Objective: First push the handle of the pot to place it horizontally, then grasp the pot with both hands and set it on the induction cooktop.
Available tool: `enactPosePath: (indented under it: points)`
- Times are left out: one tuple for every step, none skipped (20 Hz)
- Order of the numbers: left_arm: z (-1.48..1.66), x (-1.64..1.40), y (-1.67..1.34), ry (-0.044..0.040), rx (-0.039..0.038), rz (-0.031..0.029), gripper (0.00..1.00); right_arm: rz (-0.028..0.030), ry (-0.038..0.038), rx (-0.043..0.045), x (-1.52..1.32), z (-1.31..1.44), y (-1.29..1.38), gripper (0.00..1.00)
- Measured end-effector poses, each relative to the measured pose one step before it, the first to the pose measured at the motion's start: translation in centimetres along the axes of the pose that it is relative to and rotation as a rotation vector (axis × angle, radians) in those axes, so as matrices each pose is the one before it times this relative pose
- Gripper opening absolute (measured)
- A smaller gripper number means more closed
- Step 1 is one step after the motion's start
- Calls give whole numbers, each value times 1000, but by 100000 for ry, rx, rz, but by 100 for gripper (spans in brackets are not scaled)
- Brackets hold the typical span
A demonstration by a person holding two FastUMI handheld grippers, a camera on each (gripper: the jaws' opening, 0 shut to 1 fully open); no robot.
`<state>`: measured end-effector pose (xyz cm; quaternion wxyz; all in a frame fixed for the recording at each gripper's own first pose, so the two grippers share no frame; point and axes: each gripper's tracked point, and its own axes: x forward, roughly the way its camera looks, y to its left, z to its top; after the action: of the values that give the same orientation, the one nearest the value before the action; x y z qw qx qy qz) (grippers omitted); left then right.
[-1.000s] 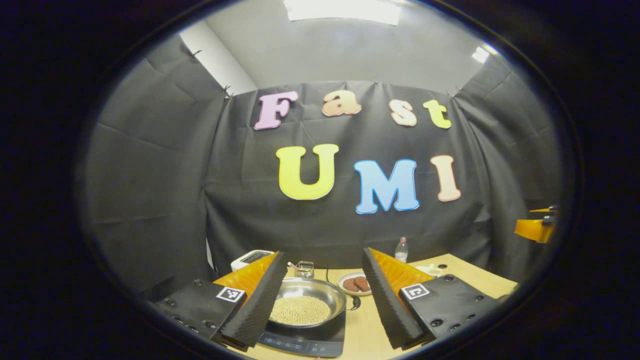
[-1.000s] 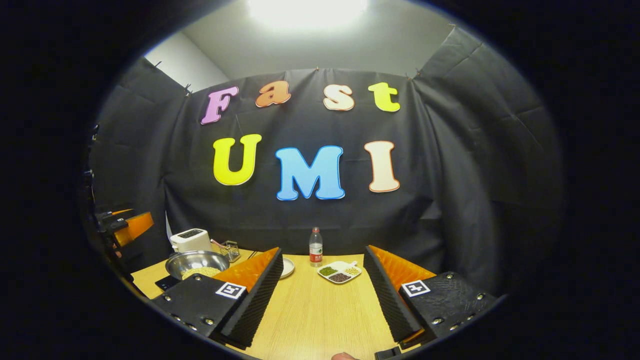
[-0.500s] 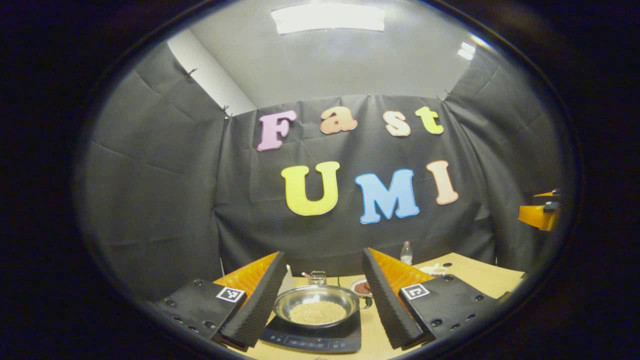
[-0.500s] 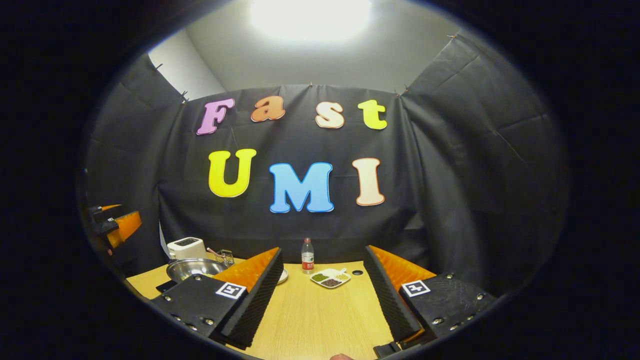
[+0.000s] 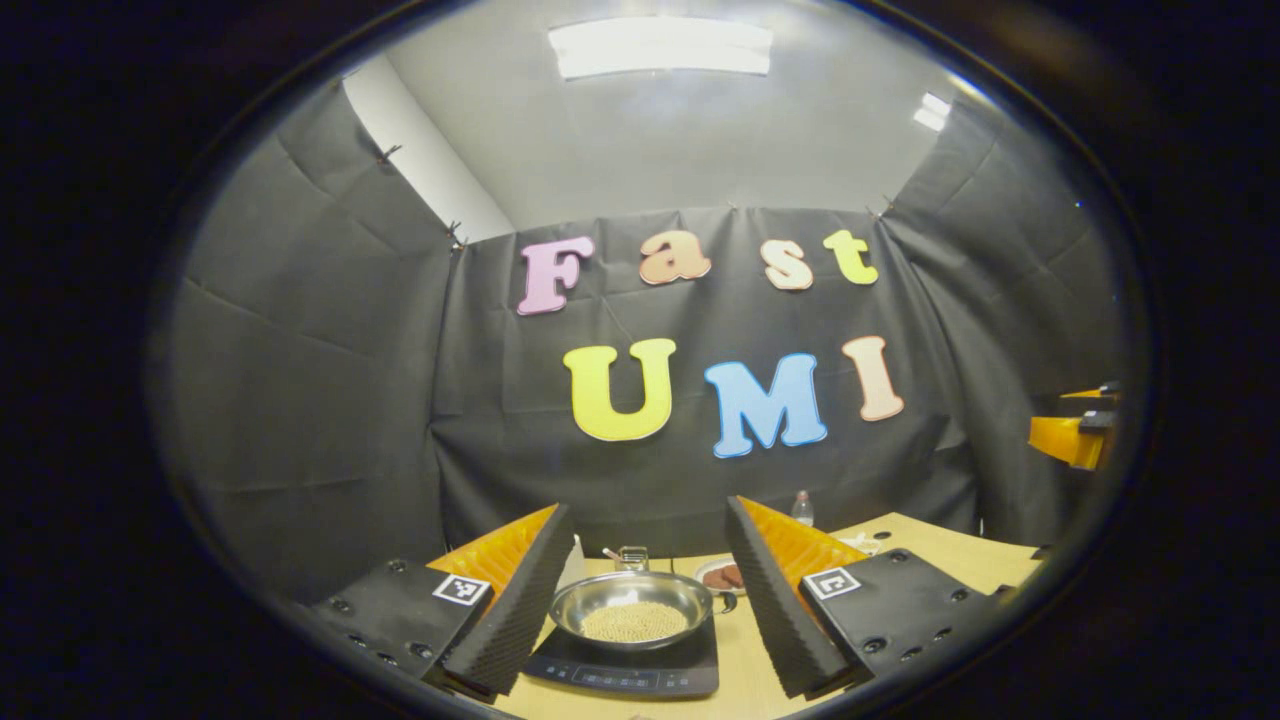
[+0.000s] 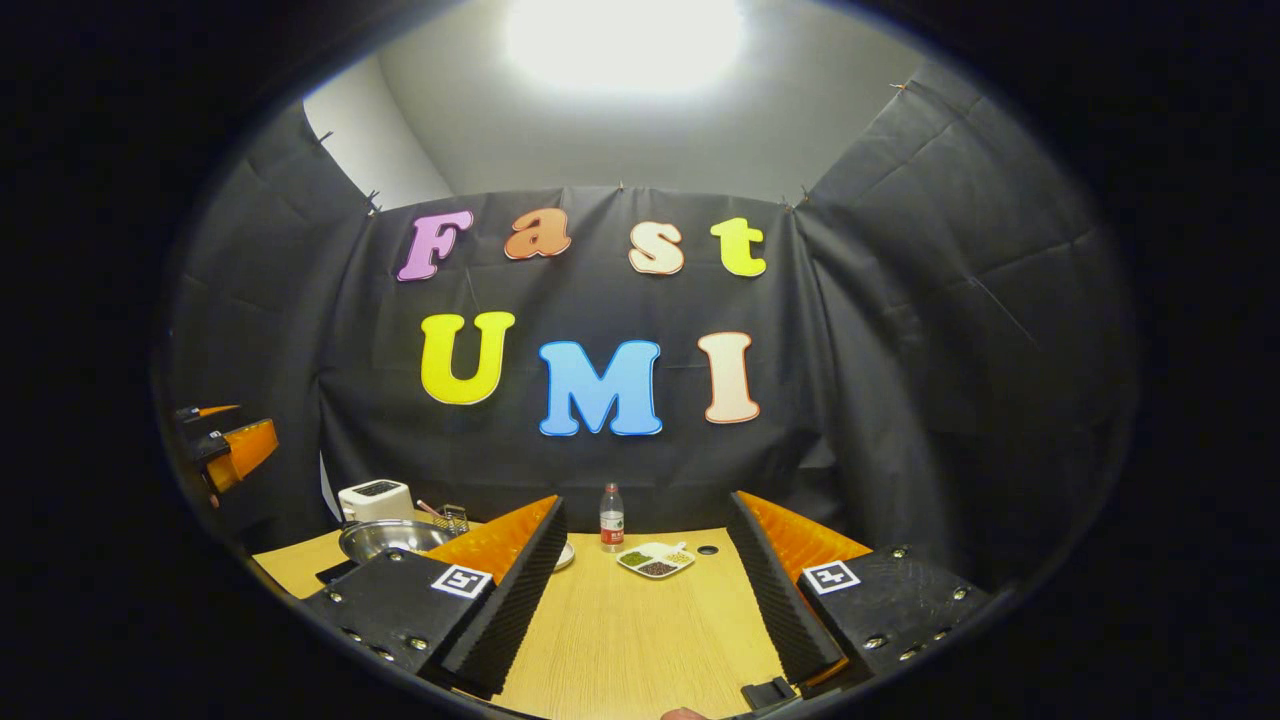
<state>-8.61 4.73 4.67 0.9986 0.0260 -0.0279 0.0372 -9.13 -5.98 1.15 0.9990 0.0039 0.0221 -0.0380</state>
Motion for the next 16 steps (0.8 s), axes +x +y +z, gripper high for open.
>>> enactPosePath:
  points:
    - [82,-167,-65,-16,-103,-287,94,-162,-116,522,-162,69,-70,97]
    - [23,-70,-82,21,53,-194,94,-113,-152,251,-168,67,-70,98]
    - [69,-121,117,-8,81,207,94,-223,-260,-60,-150,137,-88,98]
    - [115,-19,-49,-206,-113,-175,94,-17,-169,-390,-89,122,-78,98]
    - [24,-42,-69,6,-253,74,94,19,-107,-429,-96,33,-7,98]
    - [-192,-41,-5,7,-355,-214,94,107,-33,-488,-33,-79,92,97]
    - [-12,-64,-47,158,-224,-244,95,36,-164,-265,30,-30,20,97]
    - [-211,45,-27,597,19,129,96,60,56,41,-63,45,18,97]
    - [-60,20,23,143,-49,-149,97,35,47,44,35,15,43,97]
    - [-90,53,-40,-164,-97,-208,99,-250,-33,-8,-38,61,-67,98]
    - [93,19,5,-252,71,-100,100,-91,-144,-55,111,54,-7,97]
    - [119,-18,61,-171,188,28,100,17,214,-147,11,-71,67,97]
    - [-46,46,71,-112,58,84,99,-95,252,-116,81,-91,50,97]
    - [-67,23,92,-81,-120,-72,98,13,31,14,112,-8,99,98]
    - [-49,5,192,55,-159,314,97,72,-2,76,-8,83,195,98]
    - [-115,45,123,141,-232,57,96,43,7,33,20,49,120,98]
